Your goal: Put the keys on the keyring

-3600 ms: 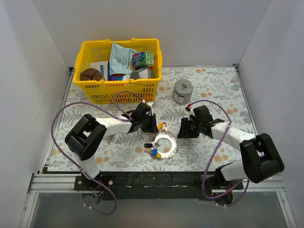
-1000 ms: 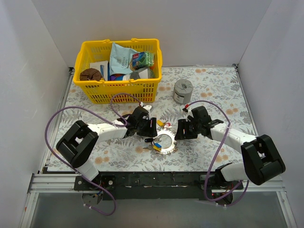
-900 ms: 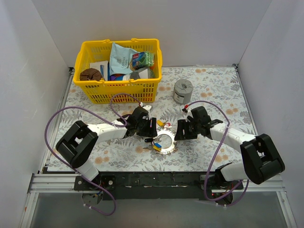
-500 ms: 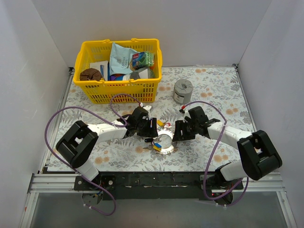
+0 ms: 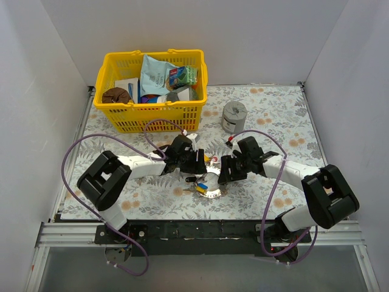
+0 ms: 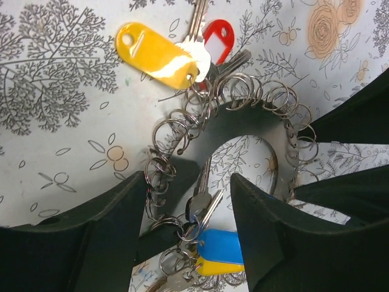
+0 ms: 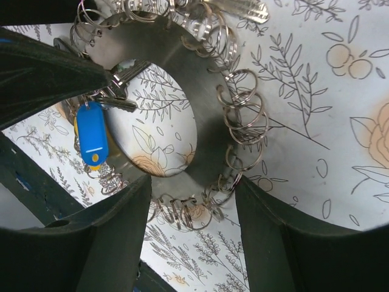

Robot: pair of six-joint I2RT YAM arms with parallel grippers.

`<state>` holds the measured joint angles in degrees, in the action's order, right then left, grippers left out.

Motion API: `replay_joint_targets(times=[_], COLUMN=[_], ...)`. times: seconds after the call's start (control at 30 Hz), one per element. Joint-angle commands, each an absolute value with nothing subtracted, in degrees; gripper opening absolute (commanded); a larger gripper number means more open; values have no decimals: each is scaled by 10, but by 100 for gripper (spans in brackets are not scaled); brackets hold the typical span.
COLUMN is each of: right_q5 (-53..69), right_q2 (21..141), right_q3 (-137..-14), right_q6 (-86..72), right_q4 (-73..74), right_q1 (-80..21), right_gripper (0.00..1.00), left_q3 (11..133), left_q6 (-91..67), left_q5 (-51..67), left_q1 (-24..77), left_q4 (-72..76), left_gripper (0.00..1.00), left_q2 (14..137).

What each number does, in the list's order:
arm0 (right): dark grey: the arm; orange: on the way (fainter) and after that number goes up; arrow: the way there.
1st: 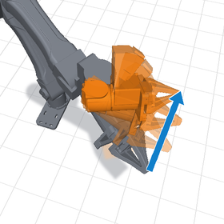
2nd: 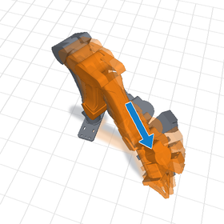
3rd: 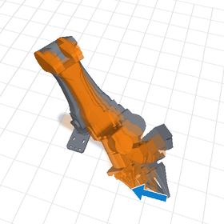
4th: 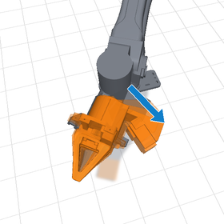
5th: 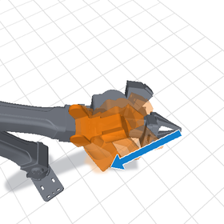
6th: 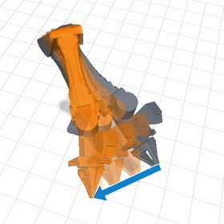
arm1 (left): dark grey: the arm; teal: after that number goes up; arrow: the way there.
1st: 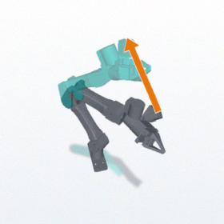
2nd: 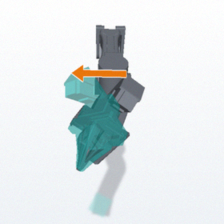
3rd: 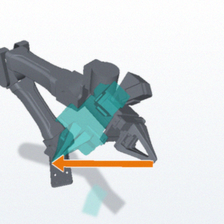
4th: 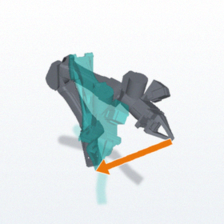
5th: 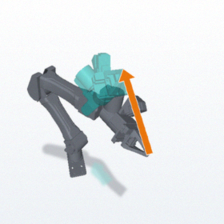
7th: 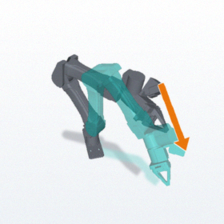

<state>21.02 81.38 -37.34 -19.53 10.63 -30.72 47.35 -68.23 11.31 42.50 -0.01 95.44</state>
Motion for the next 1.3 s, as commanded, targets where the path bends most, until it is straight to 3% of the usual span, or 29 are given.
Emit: replay_joint_targets(times=[0.0,0.63,1.27], right_q5=[229,239,187], right_q2=[821,814,811], right_q3=[-390,-415,-455], right_q6=[-196,-197,-182], right_q4=[126,144,150], right_q1=[-316,-326,-327], right_gripper=[65,64,64], left_q3=[494,599,466], left_q6=[-681,-639,-639], left_q5=[136,101,43], left_q1=[426,426,426], left_q4=[11,-31,-112], left_gripper=[56,55,55], left_q2=[978,1019,837])
